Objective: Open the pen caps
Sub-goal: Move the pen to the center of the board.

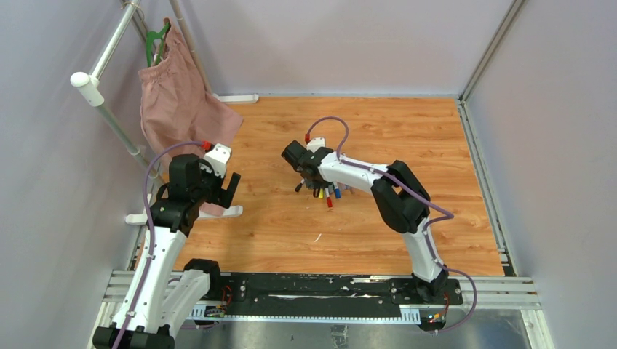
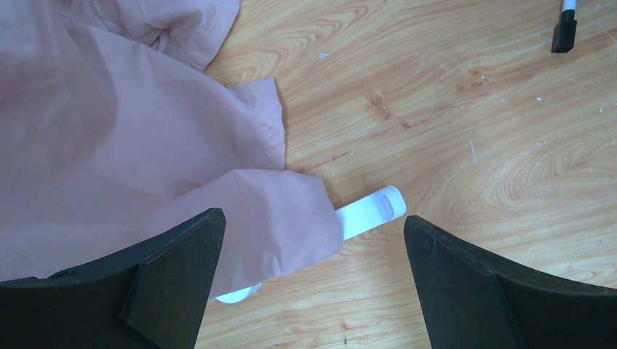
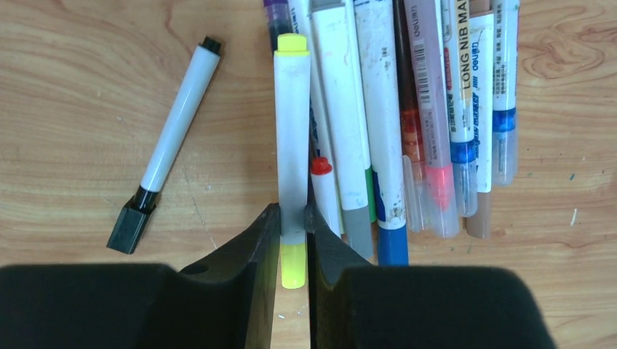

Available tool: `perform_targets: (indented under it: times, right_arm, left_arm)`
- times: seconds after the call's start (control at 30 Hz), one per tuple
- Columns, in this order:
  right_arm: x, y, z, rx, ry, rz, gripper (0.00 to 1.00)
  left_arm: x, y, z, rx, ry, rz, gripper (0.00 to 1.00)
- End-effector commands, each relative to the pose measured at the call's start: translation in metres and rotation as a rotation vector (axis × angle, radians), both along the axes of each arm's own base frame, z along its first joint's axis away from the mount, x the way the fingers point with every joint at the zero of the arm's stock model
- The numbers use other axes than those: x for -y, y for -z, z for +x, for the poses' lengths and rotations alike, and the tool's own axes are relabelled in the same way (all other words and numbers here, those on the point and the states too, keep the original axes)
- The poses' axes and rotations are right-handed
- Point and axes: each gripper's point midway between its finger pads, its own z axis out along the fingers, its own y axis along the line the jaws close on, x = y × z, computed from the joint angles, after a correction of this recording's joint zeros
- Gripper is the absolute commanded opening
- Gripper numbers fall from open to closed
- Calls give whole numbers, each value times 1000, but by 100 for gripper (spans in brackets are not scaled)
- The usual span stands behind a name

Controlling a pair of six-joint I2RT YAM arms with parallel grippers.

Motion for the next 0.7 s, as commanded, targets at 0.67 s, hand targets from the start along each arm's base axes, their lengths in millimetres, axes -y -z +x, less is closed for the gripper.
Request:
perform_targets:
  times: [0.67]
  right_arm:
    - [-14,-4,-68,-80,-286,-33,10]
  left_arm:
    - [1,-4,-5,13,22,0,100]
